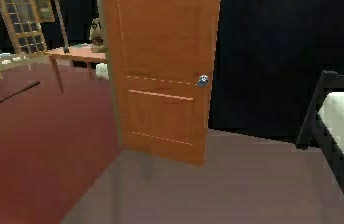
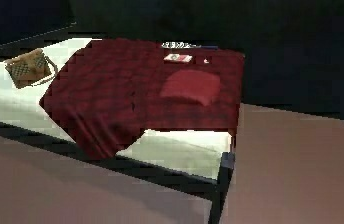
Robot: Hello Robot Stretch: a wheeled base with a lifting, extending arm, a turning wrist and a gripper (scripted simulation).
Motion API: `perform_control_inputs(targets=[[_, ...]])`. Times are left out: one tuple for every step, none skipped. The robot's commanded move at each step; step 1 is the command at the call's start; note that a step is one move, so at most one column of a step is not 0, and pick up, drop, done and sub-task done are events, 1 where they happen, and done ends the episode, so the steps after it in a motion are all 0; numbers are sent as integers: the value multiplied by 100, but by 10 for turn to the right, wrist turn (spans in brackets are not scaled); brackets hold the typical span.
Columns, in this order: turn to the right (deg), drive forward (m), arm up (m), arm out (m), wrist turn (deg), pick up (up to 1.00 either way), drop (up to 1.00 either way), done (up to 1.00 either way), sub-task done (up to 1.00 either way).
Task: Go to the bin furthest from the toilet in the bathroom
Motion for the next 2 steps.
perform_control_inputs(targets=[[300,0,0,0,0,0,0,0,0],[0,30,0,0,0,0,0,0,0]])
